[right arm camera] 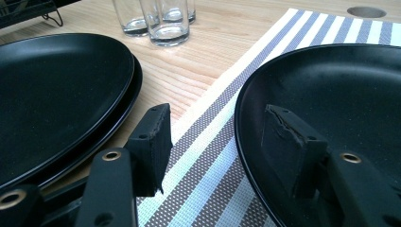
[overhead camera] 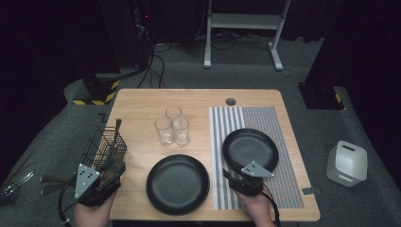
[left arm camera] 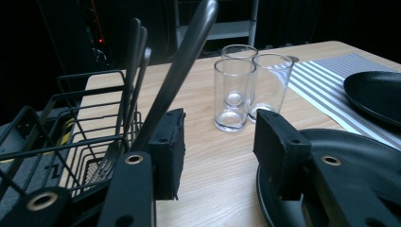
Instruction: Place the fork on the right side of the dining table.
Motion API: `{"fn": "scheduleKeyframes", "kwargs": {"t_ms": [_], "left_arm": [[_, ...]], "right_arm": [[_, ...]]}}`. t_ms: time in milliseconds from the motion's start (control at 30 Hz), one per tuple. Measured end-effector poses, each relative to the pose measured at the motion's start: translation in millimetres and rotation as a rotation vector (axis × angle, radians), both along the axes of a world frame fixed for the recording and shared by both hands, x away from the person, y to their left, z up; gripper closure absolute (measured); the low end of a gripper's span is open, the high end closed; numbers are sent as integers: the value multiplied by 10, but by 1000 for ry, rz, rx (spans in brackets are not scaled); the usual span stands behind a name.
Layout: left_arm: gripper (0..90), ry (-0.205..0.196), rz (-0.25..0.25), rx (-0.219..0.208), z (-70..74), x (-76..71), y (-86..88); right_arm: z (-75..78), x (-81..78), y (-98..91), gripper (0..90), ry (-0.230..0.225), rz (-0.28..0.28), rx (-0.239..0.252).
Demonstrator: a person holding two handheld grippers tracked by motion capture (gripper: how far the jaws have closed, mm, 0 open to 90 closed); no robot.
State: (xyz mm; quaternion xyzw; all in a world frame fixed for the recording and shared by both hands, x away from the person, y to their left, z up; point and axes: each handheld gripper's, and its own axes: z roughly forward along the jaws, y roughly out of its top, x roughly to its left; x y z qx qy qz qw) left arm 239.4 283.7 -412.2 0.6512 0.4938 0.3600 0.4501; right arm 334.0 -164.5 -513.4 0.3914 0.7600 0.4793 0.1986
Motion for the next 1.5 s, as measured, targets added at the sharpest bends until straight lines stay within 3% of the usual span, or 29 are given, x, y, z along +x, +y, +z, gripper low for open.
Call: {"fn": "scheduleKeyframes", "kwargs": {"t_ms": [400, 600, 933, 1000, 1133, 1500], "left_arm": [[535, -12, 24, -2, 75, -19, 78], [518, -17, 34, 32, 173, 78, 95], [514, 25, 35, 31, 235, 266, 124], [519, 39, 45, 52, 222, 294, 113], [546, 60, 61, 70, 202, 333, 115], [717, 42, 54, 137, 187, 333, 55]], "right_arm": [[-5, 5, -3, 434, 0, -2, 1], [-3, 6, -12, 435, 1, -6, 2], [1, 14, -50, 437, 4, -16, 13], [2, 14, -57, 437, 6, -17, 16], [3, 14, -70, 439, 5, -20, 19], [-6, 17, -81, 443, 7, -21, 24]]}}
